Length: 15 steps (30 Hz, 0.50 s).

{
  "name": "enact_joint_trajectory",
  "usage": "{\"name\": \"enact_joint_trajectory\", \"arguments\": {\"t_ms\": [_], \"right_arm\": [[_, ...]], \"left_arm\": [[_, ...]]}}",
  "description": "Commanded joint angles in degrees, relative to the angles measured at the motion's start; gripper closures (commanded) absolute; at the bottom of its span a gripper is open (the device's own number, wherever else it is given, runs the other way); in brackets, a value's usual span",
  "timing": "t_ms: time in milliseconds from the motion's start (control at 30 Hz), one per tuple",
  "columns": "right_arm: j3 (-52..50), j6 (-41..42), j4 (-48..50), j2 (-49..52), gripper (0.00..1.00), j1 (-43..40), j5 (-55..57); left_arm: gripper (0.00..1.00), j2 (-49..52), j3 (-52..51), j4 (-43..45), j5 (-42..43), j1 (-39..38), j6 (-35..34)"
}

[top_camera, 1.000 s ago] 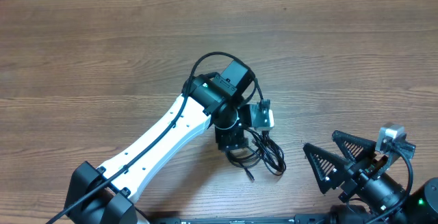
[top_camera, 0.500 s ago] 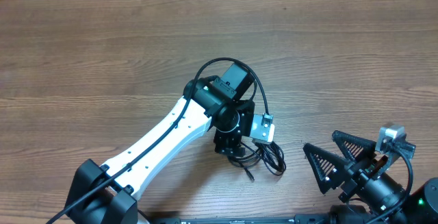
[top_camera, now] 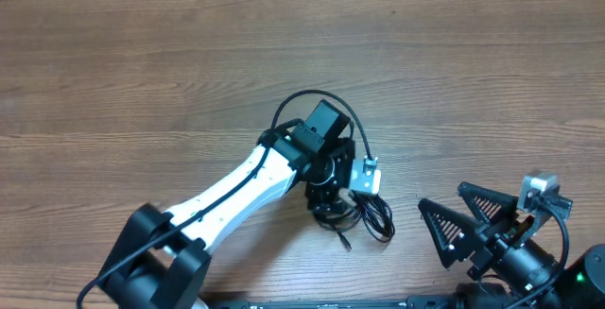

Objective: Untangle cables

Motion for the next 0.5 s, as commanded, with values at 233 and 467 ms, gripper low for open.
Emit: {"name": "enact_joint_trajectory", "arguments": {"t_ms": [233,467], "right_arm": [[0.39,0.04,-0.11,0.09,0.00,0.22,1.27],[0.39,0.04,0.00,0.09,0.00,0.22,2.51]], "left_arm": [[0.56,8.63,-0.48,2.03,7.72,-0.26,-6.47],[0.96,8.63,-0.42,2.01,10.73,-0.26,-12.13]]}}
